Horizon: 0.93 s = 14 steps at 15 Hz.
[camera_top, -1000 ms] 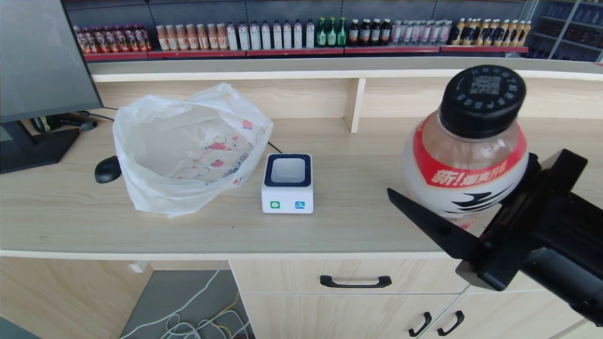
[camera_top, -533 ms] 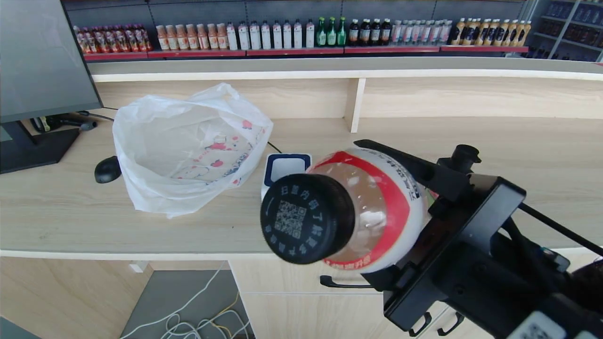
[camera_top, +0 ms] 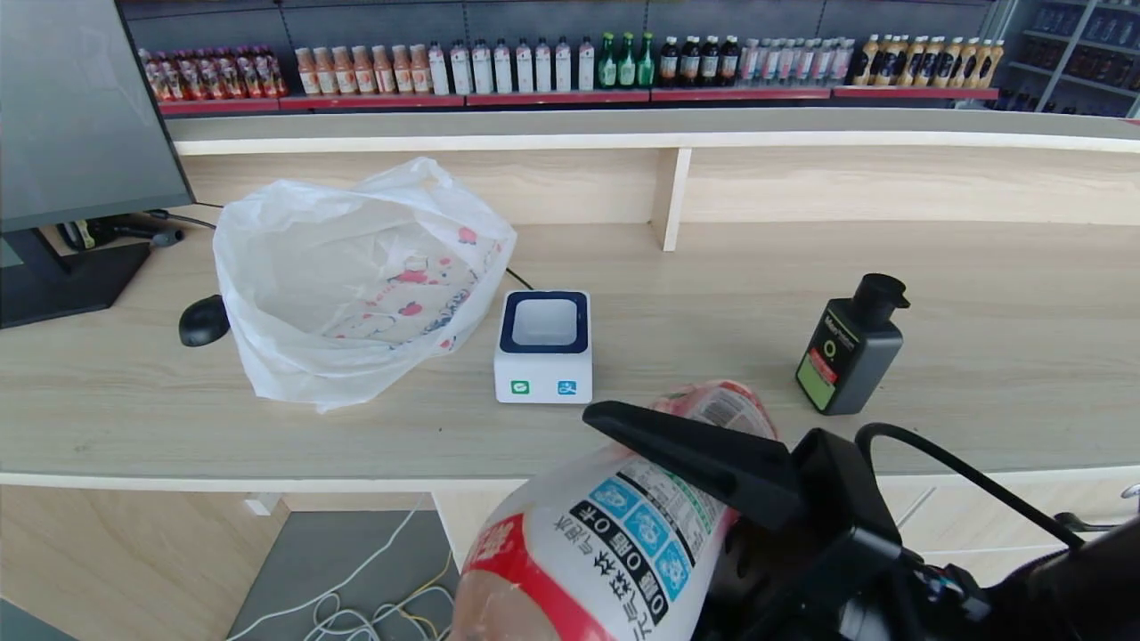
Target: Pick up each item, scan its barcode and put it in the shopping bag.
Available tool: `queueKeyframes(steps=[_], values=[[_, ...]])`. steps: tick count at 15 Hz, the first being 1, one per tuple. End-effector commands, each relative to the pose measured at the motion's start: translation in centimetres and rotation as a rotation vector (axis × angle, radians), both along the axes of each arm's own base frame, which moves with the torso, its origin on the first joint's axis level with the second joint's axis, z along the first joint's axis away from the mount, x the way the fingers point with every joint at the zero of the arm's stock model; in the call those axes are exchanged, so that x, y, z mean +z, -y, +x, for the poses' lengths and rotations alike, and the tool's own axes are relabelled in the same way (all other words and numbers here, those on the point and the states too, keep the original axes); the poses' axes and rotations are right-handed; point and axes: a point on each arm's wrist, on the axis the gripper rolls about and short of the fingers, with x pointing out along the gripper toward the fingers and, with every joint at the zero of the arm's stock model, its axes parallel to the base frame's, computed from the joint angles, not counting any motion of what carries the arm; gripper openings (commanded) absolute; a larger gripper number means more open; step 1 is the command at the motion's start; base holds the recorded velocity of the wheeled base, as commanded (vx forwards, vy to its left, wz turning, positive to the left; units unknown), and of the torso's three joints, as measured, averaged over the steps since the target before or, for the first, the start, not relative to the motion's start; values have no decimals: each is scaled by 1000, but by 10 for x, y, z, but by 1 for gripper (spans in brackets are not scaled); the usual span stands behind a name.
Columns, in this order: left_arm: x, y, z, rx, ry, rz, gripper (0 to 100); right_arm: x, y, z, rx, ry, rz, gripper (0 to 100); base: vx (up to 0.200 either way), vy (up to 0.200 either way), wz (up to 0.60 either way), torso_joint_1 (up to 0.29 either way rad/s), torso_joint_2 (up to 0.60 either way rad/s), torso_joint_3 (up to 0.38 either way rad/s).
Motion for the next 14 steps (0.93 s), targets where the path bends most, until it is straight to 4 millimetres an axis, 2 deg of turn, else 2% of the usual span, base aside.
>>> queueKeyframes(steps=[1,9,14], values=[[0,0,0,-1,0,0,100,-1,-1,2,4,11,-9,0,0,0,0,0,0,0],[0,0,0,-1,0,0,100,12,2,4,59,225,-25,0,0,0,0,0,0,0],[0,0,0,-1,0,0,100,13,3,3,54,236,-26,0,0,0,0,0,0,0]])
